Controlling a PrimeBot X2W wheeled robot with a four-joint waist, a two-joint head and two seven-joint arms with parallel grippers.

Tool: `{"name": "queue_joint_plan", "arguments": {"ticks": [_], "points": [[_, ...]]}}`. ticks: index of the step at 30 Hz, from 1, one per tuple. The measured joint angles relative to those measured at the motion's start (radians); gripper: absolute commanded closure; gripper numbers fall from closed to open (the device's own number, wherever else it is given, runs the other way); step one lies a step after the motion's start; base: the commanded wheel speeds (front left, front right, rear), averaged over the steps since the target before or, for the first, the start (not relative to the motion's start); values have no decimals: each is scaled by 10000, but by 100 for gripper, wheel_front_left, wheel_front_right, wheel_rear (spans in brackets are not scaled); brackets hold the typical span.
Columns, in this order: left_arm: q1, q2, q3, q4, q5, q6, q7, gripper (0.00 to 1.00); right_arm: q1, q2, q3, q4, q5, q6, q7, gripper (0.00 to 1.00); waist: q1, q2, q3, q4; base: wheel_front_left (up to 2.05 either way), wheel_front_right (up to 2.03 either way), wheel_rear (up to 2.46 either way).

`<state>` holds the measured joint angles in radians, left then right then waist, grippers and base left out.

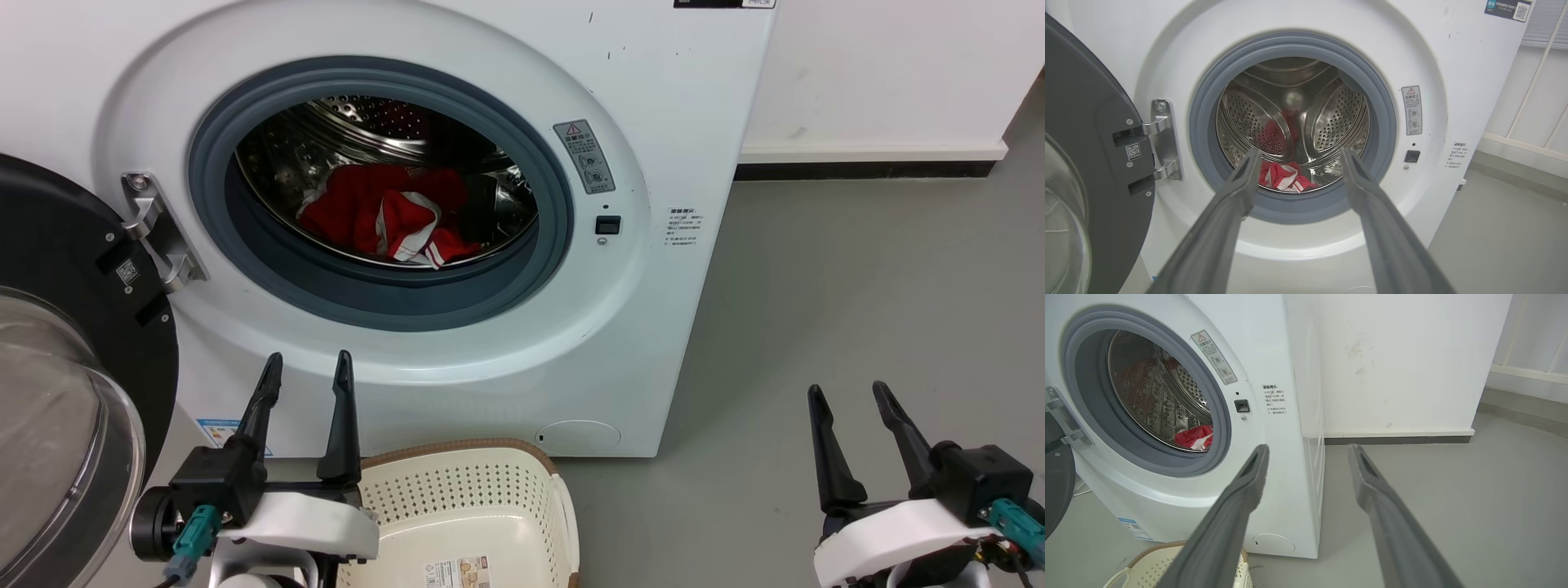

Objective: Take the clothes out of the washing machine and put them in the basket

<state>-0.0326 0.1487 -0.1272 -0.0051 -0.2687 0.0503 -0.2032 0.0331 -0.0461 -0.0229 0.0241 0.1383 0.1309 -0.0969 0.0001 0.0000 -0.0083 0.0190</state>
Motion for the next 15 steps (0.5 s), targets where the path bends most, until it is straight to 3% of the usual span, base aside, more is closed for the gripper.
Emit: {"name": "queue_joint_plan", "arguments": {"ticks": [15], "points": [[237, -276, 121, -61, 1064, 52, -301, 0, 92, -6, 96, -148, -867, 0, -169, 0, 0, 0, 14, 67, 0, 0, 0]]}}
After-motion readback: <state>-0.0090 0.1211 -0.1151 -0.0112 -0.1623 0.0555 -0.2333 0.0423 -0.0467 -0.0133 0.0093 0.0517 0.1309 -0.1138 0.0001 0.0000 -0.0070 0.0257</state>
